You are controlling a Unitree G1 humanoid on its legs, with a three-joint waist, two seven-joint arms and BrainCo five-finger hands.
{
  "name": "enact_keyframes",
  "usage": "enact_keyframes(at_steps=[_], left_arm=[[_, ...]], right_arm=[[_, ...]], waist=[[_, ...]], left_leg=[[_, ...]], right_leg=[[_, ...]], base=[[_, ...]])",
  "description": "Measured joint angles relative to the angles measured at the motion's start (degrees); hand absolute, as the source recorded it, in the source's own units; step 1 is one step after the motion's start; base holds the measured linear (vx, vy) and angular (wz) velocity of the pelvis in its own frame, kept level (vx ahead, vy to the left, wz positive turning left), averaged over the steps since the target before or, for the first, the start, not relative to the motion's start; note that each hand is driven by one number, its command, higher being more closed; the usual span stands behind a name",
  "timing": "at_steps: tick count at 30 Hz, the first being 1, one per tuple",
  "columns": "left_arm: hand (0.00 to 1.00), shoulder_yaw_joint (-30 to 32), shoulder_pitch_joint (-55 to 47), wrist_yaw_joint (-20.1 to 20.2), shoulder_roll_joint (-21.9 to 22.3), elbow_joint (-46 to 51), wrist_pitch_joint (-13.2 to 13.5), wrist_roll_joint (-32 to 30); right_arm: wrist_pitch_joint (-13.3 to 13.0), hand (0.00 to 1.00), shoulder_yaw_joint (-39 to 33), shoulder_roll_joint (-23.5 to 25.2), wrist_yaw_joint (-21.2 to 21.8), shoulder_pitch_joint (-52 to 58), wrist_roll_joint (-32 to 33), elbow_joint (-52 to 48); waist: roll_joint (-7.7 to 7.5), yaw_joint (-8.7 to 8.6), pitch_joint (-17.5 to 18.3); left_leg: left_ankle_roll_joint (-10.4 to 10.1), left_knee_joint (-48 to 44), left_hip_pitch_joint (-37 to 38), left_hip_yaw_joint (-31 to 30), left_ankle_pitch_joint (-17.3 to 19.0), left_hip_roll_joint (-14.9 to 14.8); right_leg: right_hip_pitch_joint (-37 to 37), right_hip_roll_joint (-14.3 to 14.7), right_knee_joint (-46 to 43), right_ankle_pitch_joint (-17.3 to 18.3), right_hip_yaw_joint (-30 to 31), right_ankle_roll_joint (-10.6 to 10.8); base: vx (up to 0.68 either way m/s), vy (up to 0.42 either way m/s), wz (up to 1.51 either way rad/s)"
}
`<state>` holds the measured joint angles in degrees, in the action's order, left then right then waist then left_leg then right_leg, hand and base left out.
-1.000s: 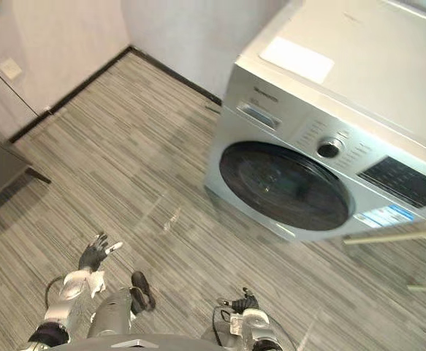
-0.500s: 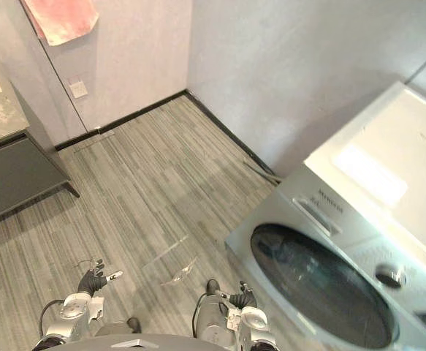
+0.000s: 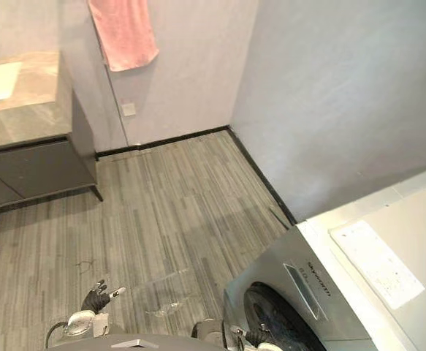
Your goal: Pick up the laundry basket with both hands and put the clothes into the washing machine.
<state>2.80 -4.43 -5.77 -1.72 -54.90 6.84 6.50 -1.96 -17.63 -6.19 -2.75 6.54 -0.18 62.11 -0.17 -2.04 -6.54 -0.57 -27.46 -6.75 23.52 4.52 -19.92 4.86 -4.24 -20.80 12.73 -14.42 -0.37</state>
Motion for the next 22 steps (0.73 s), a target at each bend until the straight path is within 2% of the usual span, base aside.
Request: enact_keyframes(at_steps=[1,3,4,5,7,8,12,15,16,20,22], left_arm=[[0.00,-0.02,-0.10,0.07,0.20,-0.01,-0.01,0.00],[0.00,0.00,-0.15,0.07,0.66,0.06,-0.01,0.00],[0.00,0.26,-0.29,0.08,0.73,0.17,-0.02,0.00],[0.00,1.82,-0.29,0.04,0.68,0.24,-0.01,0.00],[0.00,3.25,-0.29,-0.05,0.57,0.32,-0.01,0.13],[0.00,4.04,-0.37,-0.14,0.48,0.38,0.00,0.17],[0.00,5.00,-2.77,-0.21,0.58,1.98,0.00,0.01],[0.00,3.96,-3.67,-0.35,0.06,2.34,0.34,-1.21],[0.00,3.22,-3.48,-0.54,-0.02,2.00,0.67,-2.19],[0.00,1.57,-2.96,-1.81,-0.30,-0.39,0.66,-3.26],[0.00,0.41,-2.51,-2.30,-0.82,-0.77,0.68,-3.18]], right_arm=[[0.00,0.00,-0.81,0.10,0.01,0.13,0.03,-0.01],[0.04,0.00,-2.22,0.13,-0.02,0.59,0.12,-0.08],[0.13,0.00,-2.89,0.21,-0.05,0.68,0.12,-0.23],[0.45,0.00,-2.89,0.85,-0.30,0.70,0.22,-0.46],[0.67,0.00,-2.56,1.58,-0.82,0.91,0.44,-0.72],[0.79,0.00,-1.75,1.72,-1.53,1.15,0.52,-0.99],[0.79,0.00,-0.16,2.33,-1.47,2.16,0.95,-3.75],[-0.06,0.00,0.74,2.99,-1.60,3.11,2.16,-5.15],[-0.44,0.00,0.83,2.87,-1.60,3.07,2.19,-5.17],[-0.55,0.00,3.39,1.79,-1.62,2.34,2.05,-4.88],[-0.53,0.00,4.23,1.87,-1.64,2.34,2.05,-4.73]], waist=[[0.06,-0.09,0.04],[0.46,0.02,0.37],[1.08,0.15,0.88],[0.40,0.19,0.96],[-0.38,0.45,1.16],[-0.64,1.10,1.31],[-0.80,2.18,1.66],[-1.92,1.14,3.05],[-1.75,0.97,3.07],[-1.31,0.28,3.34],[-1.65,-0.37,3.24]], left_leg=[[-0.30,1.49,0.11,0.02,0.07,0.92],[-2.21,8.13,1.42,-0.05,0.00,3.83],[-3.95,13.05,2.31,-0.97,-0.50,5.66],[-4.80,15.76,1.90,-2.46,-1.93,7.42],[-4.20,16.64,0.89,-4.69,-2.92,8.83],[-3.88,16.67,0.52,-4.60,-3.12,9.23],[-3.41,18.32,3.33,-1.26,-2.15,10.15],[-3.38,22.16,4.92,-0.88,-2.18,13.59],[-3.10,24.58,6.22,-1.30,-2.56,14.94],[-2.41,29.72,8.44,-0.81,-6.10,16.72],[-2.54,31.01,9.02,-1.13,-6.96,17.15]], right_leg=[[0.04,-0.60,0.04,-0.04,-0.53,0.41],[0.20,-1.72,0.69,-0.71,-2.07,1.65],[0.49,-2.16,1.28,-1.27,-2.36,2.31],[0.88,-2.62,1.84,-2.12,-1.79,2.56],[0.76,-2.55,3.68,-3.56,-0.18,2.82],[0.53,-2.56,4.74,-4.29,0.58,3.08],[-0.62,-2.93,6.39,-4.59,4.56,4.15],[1.43,-5.96,3.70,-2.87,5.76,6.44],[2.06,-6.59,3.22,-2.74,6.37,6.67],[1.86,-6.85,5.61,-5.28,7.27,6.52],[1.06,-6.69,7.52,-6.12,7.10,6.67]], base=[[-0.09,0.120,0.75],[-0.07,0.123,0.63],[-0.08,0.150,0.63],[-0.08,0.154,0.63],[-0.05,0.131,0.56],[-0.05,0.121,0.35],[-0.08,0.096,-0.28],[-0.05,0.092,-0.05],[0.02,0.069,-0.06],[0.04,0.076,-0.17],[0.07,0.049,-0.03]])
